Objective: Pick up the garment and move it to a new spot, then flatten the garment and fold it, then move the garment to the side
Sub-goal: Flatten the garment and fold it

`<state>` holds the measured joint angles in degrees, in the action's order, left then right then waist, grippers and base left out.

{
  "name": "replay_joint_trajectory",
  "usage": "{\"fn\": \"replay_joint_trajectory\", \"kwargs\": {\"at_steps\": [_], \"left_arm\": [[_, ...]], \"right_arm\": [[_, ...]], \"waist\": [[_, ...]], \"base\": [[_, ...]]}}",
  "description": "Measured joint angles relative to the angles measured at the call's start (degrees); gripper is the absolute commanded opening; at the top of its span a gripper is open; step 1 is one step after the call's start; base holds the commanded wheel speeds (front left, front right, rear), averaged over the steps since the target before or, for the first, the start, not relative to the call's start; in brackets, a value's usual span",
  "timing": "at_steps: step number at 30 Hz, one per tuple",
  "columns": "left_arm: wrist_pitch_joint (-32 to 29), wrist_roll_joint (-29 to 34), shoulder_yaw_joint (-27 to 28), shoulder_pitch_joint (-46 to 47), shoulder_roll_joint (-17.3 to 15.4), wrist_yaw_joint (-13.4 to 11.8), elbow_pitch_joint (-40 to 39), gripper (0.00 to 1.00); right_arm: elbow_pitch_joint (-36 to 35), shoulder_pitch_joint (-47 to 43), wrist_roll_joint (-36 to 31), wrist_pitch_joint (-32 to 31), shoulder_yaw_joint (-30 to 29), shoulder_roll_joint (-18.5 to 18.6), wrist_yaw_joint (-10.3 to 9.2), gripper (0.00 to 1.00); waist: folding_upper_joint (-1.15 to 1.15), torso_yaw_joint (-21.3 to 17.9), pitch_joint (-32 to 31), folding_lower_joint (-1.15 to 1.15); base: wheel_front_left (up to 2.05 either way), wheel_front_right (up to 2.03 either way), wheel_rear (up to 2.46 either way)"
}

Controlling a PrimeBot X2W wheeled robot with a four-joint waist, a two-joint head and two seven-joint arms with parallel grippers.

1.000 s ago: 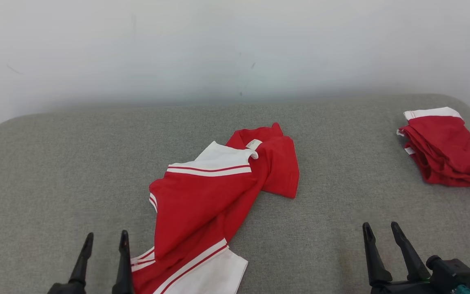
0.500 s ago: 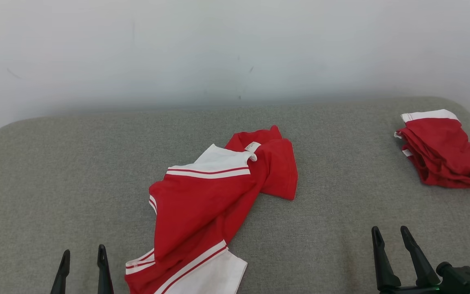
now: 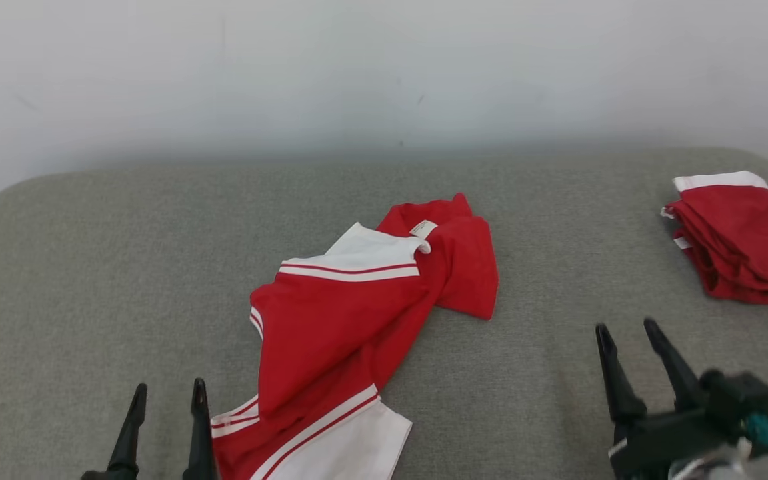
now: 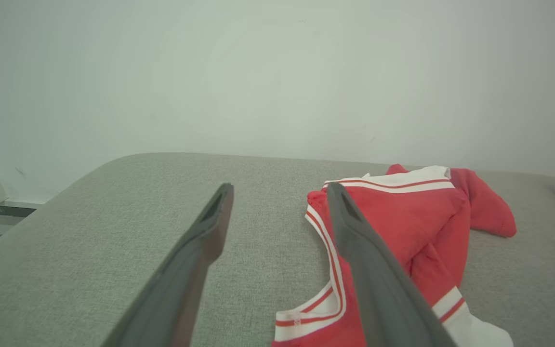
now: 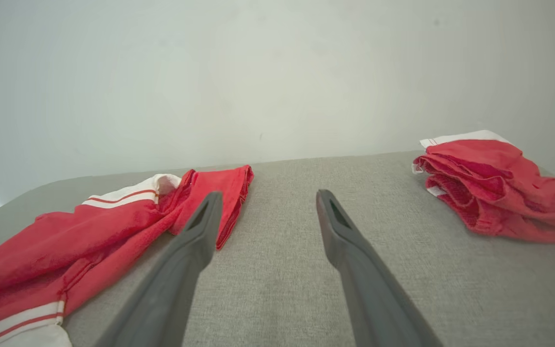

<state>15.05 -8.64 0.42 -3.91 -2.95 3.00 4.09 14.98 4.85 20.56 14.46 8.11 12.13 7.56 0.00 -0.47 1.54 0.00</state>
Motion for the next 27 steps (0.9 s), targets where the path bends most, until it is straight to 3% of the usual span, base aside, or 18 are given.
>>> {"fn": "replay_joint_trajectory", "kwargs": {"at_steps": [14, 27], "left_arm": [[0.0, -2.48, -9.05, 6.92, 0.04, -1.53, 0.73, 1.0], [0.0, -5.69, -15.07, 11.38, 0.05, -3.05, 1.67, 1.0]], "right_arm": [[22.68, 29.9, 3.46, -4.93, 8.27, 7.77, 0.0, 1.0], [40.91, 44.04, 9.11, -8.5, 15.93, 9.12, 0.0, 1.0]], "waist": [[0.0, 7.63, 6.31, 0.01], [0.01, 15.86, 12.84, 0.01]], "base": [[0.0, 0.0, 0.0], [0.0, 0.0, 0.0]]}}
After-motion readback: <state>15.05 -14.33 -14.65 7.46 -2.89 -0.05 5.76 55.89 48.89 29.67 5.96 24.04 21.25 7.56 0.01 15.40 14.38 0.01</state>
